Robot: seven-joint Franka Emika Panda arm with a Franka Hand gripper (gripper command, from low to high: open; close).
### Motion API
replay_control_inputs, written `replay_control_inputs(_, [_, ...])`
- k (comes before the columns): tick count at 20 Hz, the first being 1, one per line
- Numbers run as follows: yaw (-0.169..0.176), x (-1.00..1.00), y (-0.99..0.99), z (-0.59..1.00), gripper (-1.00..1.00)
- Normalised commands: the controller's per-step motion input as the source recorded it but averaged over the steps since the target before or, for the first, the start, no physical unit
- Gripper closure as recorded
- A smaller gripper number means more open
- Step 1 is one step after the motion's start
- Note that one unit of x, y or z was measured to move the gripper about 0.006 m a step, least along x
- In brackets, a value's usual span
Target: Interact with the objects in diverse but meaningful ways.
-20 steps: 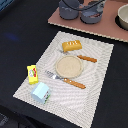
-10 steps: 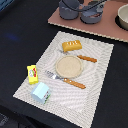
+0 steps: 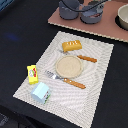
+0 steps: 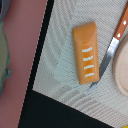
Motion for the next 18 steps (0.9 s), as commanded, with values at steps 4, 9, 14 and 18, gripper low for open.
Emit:
replay_control_inputs(4, [0.047,-0.08,-0.25,-0.31,-1.0])
replay_control_inputs(9, [0.061,-0.34,-0.46,-0.34,-1.0])
replay_control_inputs(14, [0.061,-0.42,-0.54,-0.32,-1.0])
replay_control_inputs(18, [0.054,-0.49,-0.37,-0.42,-1.0])
